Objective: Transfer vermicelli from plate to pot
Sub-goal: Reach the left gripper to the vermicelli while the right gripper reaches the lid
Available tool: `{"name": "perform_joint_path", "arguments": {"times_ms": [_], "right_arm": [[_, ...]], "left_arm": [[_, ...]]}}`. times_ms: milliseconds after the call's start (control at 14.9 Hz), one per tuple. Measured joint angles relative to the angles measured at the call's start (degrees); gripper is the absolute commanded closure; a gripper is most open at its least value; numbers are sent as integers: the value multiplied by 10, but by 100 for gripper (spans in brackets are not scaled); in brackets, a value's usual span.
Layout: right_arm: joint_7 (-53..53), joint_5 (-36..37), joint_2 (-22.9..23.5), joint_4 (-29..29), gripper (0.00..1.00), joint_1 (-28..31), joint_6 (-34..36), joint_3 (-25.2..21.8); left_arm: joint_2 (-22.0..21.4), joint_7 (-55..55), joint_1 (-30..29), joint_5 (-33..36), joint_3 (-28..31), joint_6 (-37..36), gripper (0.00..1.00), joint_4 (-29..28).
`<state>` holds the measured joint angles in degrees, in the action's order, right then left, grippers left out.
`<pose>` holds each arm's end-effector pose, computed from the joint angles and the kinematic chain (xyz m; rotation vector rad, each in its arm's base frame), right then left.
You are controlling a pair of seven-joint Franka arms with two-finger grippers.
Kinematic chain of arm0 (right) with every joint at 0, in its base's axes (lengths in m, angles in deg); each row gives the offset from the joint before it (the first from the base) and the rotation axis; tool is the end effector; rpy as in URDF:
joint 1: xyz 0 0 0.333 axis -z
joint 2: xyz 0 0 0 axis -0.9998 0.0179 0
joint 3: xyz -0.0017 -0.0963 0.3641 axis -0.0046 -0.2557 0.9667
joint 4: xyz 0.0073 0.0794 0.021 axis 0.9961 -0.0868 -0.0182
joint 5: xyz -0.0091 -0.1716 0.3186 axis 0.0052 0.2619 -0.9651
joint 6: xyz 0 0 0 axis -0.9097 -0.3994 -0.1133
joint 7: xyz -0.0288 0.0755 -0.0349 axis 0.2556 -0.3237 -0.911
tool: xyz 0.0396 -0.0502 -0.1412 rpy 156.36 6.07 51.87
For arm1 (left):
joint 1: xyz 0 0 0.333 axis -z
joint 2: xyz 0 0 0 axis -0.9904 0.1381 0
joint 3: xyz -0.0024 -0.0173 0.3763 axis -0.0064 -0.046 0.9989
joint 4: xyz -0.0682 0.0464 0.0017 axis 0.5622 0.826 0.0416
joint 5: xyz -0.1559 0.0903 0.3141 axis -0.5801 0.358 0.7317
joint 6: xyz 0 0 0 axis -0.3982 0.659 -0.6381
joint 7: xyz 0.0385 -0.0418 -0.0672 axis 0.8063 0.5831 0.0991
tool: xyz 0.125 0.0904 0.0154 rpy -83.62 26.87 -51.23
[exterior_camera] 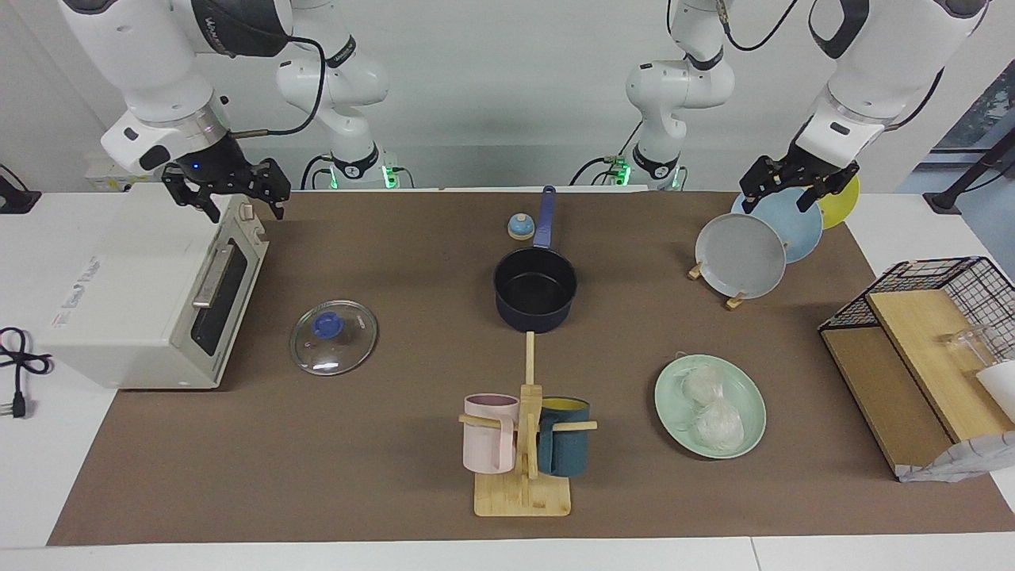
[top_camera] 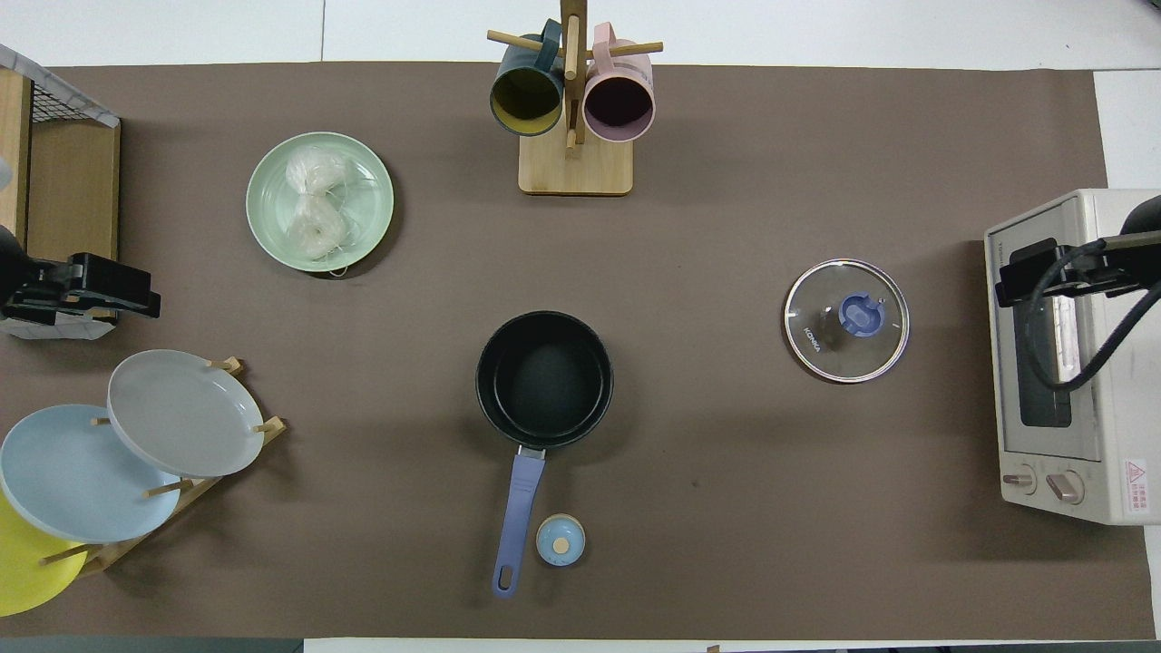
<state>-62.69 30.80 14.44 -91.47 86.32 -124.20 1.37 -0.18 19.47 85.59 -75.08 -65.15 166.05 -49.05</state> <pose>0.5110 -0.0041 0.6277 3.1199 0.0925 -0.1046 0.4927 -0.0492 0.6339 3.1079 -0.0373 -0.0994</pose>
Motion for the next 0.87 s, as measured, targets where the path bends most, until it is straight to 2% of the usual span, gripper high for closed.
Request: {"name": "perform_joint_path", "arguments": {"times_ms": [871], "right_arm": [[0,-1,-1,-3,0,-18,-15,1]], "left_arm": [[0,0,0,0,0,11,0,0]]}}
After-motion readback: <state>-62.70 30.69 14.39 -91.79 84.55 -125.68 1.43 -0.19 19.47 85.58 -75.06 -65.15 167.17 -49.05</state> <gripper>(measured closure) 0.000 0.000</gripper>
